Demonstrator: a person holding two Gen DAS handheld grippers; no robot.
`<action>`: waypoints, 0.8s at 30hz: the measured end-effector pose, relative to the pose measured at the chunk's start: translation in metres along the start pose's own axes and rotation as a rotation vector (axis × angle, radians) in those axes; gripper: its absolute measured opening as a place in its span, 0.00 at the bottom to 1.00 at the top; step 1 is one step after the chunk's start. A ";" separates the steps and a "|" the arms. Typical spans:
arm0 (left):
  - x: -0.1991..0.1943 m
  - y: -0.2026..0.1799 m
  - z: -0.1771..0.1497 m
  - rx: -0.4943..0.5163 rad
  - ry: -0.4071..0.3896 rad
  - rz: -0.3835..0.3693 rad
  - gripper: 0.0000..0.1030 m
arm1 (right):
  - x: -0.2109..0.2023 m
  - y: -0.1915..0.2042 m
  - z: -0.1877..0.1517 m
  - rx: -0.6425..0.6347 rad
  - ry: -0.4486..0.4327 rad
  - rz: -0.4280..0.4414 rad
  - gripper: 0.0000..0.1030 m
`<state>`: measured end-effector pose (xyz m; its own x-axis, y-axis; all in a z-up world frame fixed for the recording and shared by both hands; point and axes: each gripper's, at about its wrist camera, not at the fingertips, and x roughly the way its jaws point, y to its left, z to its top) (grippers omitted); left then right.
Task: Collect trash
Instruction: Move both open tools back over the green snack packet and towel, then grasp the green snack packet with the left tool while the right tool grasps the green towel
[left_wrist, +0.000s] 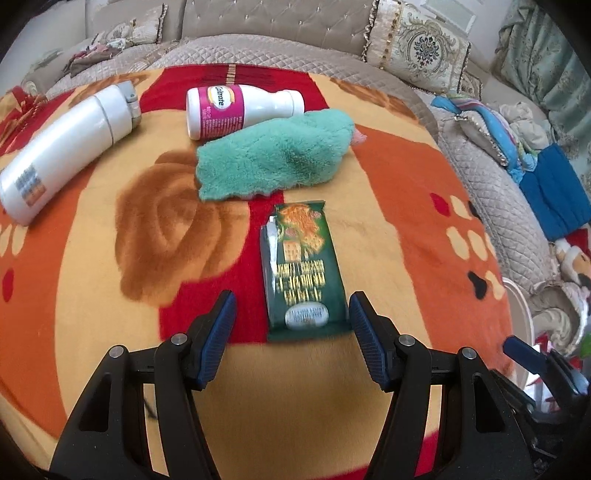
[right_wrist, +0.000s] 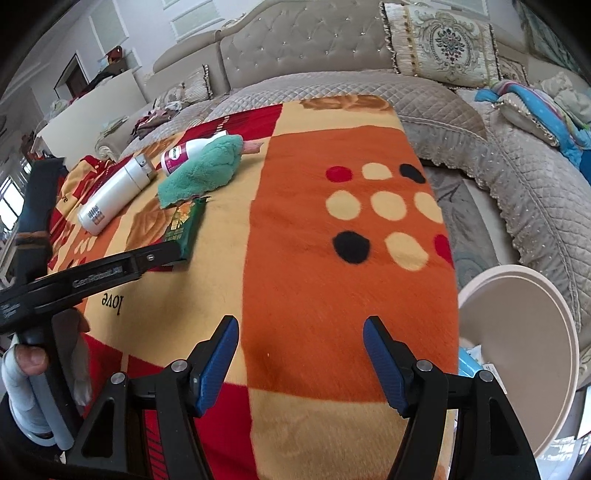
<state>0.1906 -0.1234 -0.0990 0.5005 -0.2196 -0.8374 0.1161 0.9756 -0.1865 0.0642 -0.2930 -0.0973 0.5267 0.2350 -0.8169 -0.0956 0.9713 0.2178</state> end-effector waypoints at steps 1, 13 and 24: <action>0.002 -0.001 0.001 0.005 0.004 0.008 0.60 | 0.001 0.000 0.001 -0.001 0.002 0.001 0.66; 0.016 -0.002 0.018 0.073 -0.021 0.087 0.28 | 0.014 0.004 0.020 -0.019 0.008 0.019 0.66; -0.021 0.050 0.013 0.071 -0.030 0.065 0.17 | 0.049 0.033 0.069 0.001 0.006 0.128 0.66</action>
<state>0.1966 -0.0701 -0.0839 0.5346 -0.1569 -0.8304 0.1423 0.9853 -0.0946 0.1450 -0.2515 -0.0938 0.5052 0.3570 -0.7857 -0.1611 0.9334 0.3205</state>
